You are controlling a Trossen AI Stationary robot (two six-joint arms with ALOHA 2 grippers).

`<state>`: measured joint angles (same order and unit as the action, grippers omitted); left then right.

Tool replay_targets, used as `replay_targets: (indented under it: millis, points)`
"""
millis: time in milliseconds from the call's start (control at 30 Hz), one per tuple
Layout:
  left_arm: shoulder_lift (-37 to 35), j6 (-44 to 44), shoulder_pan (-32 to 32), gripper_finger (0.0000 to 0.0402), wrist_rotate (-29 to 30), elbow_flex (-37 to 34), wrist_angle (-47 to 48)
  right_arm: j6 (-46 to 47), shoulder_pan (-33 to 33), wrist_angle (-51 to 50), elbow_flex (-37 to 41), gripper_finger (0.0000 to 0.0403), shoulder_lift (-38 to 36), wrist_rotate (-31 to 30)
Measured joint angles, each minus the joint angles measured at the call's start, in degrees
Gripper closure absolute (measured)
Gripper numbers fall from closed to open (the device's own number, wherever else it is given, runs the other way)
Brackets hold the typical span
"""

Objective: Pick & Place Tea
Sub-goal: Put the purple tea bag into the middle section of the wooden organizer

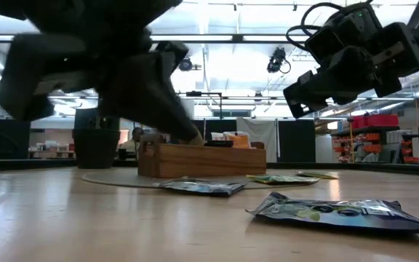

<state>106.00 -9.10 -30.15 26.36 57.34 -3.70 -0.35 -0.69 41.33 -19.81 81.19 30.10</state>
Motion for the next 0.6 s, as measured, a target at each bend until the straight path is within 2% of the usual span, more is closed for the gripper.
replay_targets:
  millis: [167, 433, 500, 600]
  points:
    - [0.00, 2.87, 0.33, 0.0354, -1.19, -0.04, 6.33, -0.12, 0.20, 0.10, 0.00, 0.0284, 0.17, -1.06]
    - [1.01, 4.22, 1.74, 0.0251, -4.47, -0.48, 7.51, -0.16, 0.18, 0.08, 0.00, 0.0284, 0.17, -1.17]
    - [1.41, 4.44, 2.58, 0.0230, -6.93, -0.68, 6.08, -0.18, 0.18, 0.02, 0.00, 0.0284, 0.17, -1.17]
    - [1.75, 4.83, 3.23, 0.0210, -7.27, -0.76, 6.27, -0.43, 0.18, -0.28, 0.02, 0.0284, 0.17, -1.19]
